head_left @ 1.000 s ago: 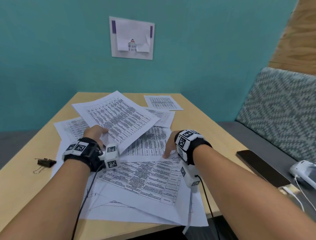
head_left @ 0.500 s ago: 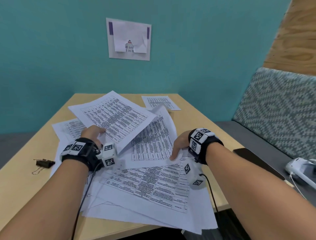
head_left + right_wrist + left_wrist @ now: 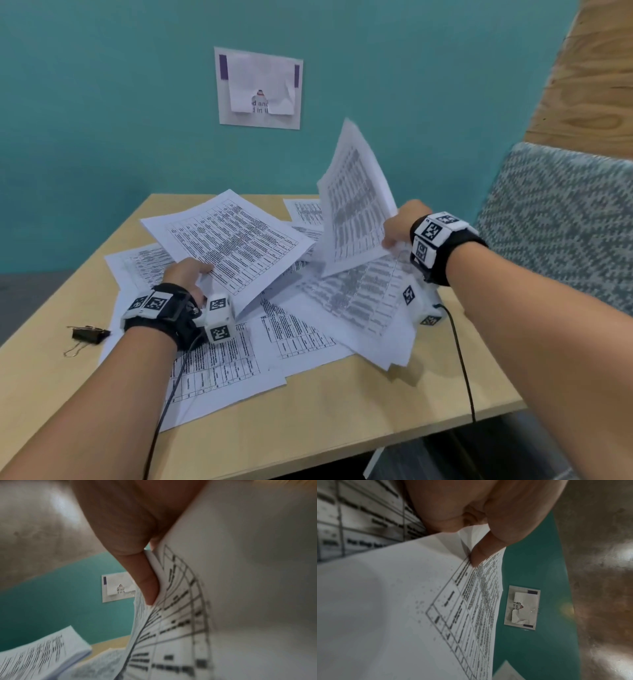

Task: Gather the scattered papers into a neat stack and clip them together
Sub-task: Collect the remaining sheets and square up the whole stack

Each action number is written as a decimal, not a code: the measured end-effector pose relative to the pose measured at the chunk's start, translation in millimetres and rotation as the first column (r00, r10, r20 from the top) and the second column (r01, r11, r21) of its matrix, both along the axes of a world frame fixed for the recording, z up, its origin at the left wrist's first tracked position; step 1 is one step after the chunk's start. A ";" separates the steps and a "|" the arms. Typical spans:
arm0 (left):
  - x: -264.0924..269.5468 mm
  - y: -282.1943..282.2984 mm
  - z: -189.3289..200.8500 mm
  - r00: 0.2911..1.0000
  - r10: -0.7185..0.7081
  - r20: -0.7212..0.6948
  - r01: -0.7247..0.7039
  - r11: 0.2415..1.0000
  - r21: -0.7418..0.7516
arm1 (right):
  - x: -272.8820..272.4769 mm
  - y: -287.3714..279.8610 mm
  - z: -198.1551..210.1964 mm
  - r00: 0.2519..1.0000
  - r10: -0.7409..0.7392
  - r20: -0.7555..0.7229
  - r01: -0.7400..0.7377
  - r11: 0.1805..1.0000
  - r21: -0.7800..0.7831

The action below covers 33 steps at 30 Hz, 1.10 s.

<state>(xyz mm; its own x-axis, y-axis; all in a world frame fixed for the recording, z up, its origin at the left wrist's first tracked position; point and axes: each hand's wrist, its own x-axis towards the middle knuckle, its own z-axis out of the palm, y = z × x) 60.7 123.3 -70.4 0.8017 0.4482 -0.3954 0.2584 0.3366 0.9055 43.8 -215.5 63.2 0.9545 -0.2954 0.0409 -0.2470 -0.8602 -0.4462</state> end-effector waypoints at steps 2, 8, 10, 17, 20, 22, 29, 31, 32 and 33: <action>1.7 1.9 -1.7 1.000 -0.012 0.004 0.012 1.000 0.019 | 4.1 -3.9 16.6 0.992 -0.037 0.120 0.029 0.997 0.067; -2.2 3.4 0.7 0.999 -0.048 -0.017 0.048 0.999 -0.011 | 8.3 -4.9 57.9 0.828 -0.235 0.509 0.028 0.924 0.382; -2.7 3.0 1.4 0.999 -0.037 -0.024 0.037 0.999 -0.010 | 9.5 -1.5 65.2 0.769 -0.341 0.541 -0.009 0.841 0.541; -5.0 -8.3 6.8 0.994 -0.095 0.049 0.096 0.995 -0.022 | 11.3 27.8 29.8 0.878 -0.306 0.369 -0.128 0.592 0.795; -8.8 -13.0 13.6 0.985 -0.093 0.145 0.116 0.980 -0.163 | 15.6 51.0 -9.1 0.939 -0.242 0.245 -0.076 0.547 0.834; -6.8 -12.7 16.1 0.966 -0.084 0.245 0.133 0.973 -0.189 | 18.2 66.9 -34.0 0.971 -0.173 0.167 -0.043 0.557 0.829; -2.7 -9.3 5.0 0.952 -0.152 0.264 0.144 0.988 0.051 | 46.3 86.8 -86.3 0.993 0.113 0.032 -0.100 0.675 0.731; -0.5 -7.9 -1.2 0.961 -0.111 0.254 0.085 0.990 0.112 | 53.7 86.9 -89.5 0.984 0.176 0.035 -0.141 0.641 0.754; -0.8 -8.2 -2.1 0.963 -0.096 0.252 0.069 0.991 0.113 | 55.4 86.6 -89.4 0.980 0.197 0.040 -0.154 0.609 0.778; 0.9 -6.1 -3.7 0.967 -0.076 0.243 0.050 0.993 0.111 | 59.8 84.8 -91.7 0.975 0.216 0.045 -0.166 0.584 0.794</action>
